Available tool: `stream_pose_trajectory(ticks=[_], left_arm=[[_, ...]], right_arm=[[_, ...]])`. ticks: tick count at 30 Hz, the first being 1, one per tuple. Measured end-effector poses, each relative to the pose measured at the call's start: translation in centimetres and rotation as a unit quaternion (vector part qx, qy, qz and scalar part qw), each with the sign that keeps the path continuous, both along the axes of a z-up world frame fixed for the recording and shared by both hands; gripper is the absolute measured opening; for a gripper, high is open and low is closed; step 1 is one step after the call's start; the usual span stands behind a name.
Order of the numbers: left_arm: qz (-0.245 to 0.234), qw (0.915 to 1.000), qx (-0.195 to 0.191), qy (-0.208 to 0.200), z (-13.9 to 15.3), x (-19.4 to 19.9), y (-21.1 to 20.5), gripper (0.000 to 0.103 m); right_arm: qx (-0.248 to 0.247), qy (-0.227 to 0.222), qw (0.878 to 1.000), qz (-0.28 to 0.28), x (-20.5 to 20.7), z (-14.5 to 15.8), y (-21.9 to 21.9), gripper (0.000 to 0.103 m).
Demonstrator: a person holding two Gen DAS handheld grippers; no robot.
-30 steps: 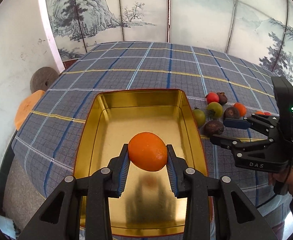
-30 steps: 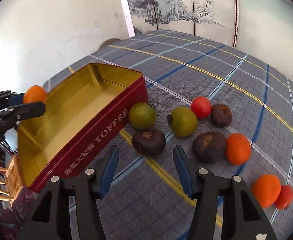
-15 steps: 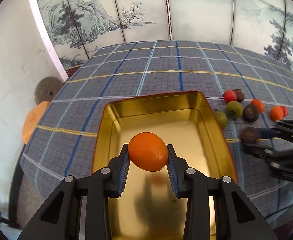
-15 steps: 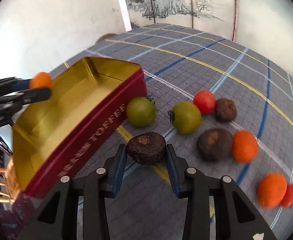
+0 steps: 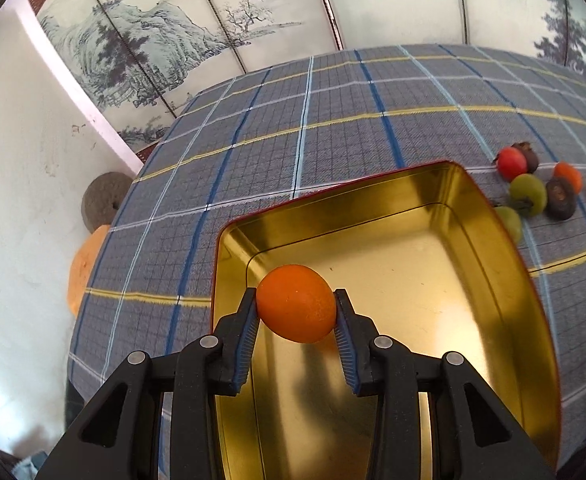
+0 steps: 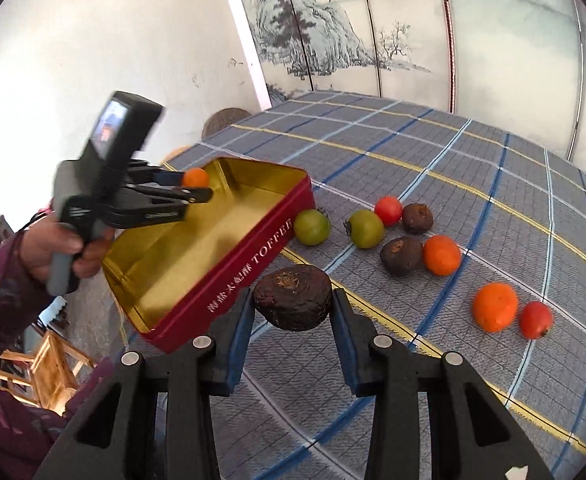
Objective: Organize fruits
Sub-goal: 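Carry the orange over the tin and open the left gripper while the right gripper grasps a dark persimmon, then lower the dark persimmon into the tin and open the right gripper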
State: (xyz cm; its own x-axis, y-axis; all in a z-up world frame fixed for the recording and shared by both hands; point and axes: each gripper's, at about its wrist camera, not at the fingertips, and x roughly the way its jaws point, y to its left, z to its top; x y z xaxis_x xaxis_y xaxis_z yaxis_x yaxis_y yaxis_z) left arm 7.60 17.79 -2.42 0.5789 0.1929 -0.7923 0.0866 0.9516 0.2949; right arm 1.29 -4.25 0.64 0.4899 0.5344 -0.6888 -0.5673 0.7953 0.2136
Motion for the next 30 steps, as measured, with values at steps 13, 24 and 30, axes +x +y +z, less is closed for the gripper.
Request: stream_pose_trajectory(ticks=[13,24,30], left_arm=[[-0.004,0.9991,0.038,-0.021,0.0,2.1,0.1,0.068],[0.035,0.9980,-0.037,-0.038,1.7,-1.0,2.9,0.068],[0.058,0.9949,-0.057,-0.060,2.8,-3.9,4.0,0.068]], right_arm=[[0.005,-0.003,1.000,0.014,-0.9,1.0,1.4,0.036],[0.011,-0.012,0.999,0.042,0.7,2.1,4.0,0.036],[0.020,-0.006,0.997,0.071,3.0,2.0,7.2,0.036]])
